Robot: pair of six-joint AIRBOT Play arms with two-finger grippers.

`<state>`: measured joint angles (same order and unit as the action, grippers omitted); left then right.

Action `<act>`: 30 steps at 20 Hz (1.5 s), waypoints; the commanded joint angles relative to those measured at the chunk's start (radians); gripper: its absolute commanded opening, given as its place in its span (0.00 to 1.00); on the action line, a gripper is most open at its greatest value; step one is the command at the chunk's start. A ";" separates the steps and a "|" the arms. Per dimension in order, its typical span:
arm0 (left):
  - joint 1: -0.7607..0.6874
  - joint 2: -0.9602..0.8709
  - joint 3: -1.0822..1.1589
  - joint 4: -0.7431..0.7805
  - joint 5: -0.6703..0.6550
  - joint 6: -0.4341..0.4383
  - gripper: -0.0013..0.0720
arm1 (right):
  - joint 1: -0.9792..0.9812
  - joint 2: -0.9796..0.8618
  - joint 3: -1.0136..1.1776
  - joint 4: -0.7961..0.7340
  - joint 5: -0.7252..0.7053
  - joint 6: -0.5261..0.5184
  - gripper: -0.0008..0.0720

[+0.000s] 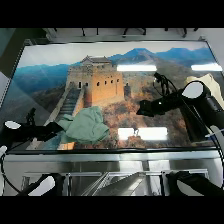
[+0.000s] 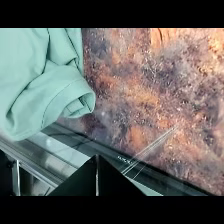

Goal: Fold the shirts.

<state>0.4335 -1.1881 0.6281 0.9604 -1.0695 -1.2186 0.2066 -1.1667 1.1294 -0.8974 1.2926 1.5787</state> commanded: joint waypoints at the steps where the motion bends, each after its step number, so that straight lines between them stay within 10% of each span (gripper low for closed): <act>1: 0.007 -0.086 0.060 -0.074 0.002 0.056 0.86 | 0.011 0.001 -0.006 0.000 -0.007 0.000 0.05; 7: 0.007 -0.100 0.081 -0.074 0.049 0.071 0.84 | 0.011 -0.001 -0.006 0.000 -0.014 0.000 0.05; 9: 0.007 -0.100 0.081 -0.075 0.050 0.093 0.16 | 0.011 -0.009 -0.006 0.000 -0.014 0.000 0.05; 10: 0.004 -0.100 0.081 -0.092 0.050 0.124 0.04 | 0.011 -0.016 -0.006 0.000 -0.014 0.000 0.05; 21: 0.064 0.164 0.070 -0.220 -0.054 0.206 0.03 | 0.100 -0.066 -0.018 0.079 -0.013 0.037 0.05; 22: 0.063 0.201 0.049 -0.221 -0.053 0.203 0.03 | 0.133 -0.088 -0.018 0.100 -0.013 0.032 0.10; 24: 0.049 0.259 -0.018 -0.222 -0.038 0.177 0.03 | 0.196 -0.150 -0.018 0.217 -0.019 -0.003 0.98; 30: 0.002 0.354 -0.173 -0.222 -0.043 0.132 0.03 | 0.412 -0.286 -0.016 0.409 -0.212 -0.099 0.96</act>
<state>0.4488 -0.8822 0.5072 0.7391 -1.1042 -1.0668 0.5247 -1.3983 1.1130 -0.5846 1.1759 1.5139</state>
